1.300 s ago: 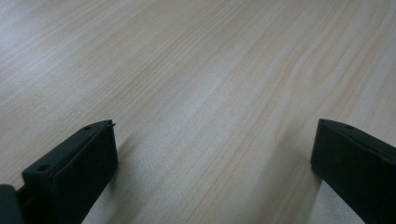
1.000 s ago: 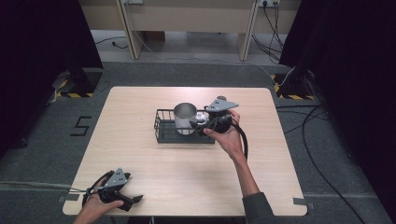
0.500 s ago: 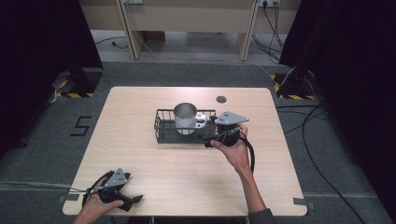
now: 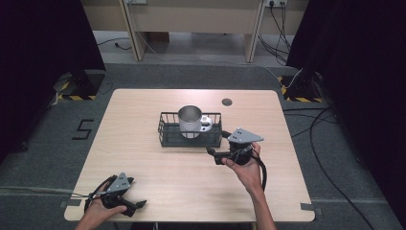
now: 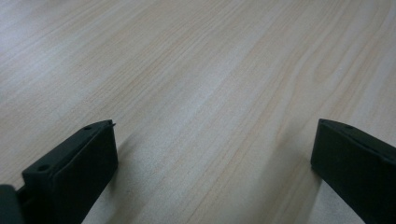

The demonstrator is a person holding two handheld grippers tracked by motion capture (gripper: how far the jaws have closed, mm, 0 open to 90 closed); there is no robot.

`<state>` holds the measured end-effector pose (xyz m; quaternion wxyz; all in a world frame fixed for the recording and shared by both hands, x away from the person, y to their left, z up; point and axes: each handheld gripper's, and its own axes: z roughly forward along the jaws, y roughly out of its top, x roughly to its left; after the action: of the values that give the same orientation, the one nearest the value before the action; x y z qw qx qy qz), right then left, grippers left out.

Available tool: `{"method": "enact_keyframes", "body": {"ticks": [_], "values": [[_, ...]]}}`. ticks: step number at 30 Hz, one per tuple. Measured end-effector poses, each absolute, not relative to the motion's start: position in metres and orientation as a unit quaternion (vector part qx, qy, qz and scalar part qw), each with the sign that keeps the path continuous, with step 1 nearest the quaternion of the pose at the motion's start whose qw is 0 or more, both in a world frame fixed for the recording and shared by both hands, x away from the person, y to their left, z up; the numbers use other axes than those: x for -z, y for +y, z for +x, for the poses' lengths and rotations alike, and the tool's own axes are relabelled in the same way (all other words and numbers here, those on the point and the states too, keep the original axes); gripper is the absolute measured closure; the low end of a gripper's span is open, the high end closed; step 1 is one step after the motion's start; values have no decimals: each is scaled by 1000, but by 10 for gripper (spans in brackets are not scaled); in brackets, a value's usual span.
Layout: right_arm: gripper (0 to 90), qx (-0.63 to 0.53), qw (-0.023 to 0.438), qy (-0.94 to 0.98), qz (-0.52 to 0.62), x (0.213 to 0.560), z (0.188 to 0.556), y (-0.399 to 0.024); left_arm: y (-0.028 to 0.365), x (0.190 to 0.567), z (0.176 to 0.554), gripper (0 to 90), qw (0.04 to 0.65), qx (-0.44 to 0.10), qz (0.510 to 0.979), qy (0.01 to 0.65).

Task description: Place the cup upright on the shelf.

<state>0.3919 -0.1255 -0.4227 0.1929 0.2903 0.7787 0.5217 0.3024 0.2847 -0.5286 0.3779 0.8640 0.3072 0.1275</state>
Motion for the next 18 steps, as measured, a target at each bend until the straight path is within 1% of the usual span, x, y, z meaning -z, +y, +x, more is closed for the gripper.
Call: {"method": "enact_keyframes", "body": {"ticks": [4, 13, 18], "values": [[192, -519, 192, 780, 293, 429, 384, -130, 285, 529, 302, 0, 378, -127, 864, 307], [194, -513, 174, 784, 304, 455, 370, -138, 285, 528, 302, 0, 377, -128, 864, 307], [194, -507, 171, 786, 309, 461, 365, -142, 285, 529, 302, 0, 378, -128, 864, 307]]}}
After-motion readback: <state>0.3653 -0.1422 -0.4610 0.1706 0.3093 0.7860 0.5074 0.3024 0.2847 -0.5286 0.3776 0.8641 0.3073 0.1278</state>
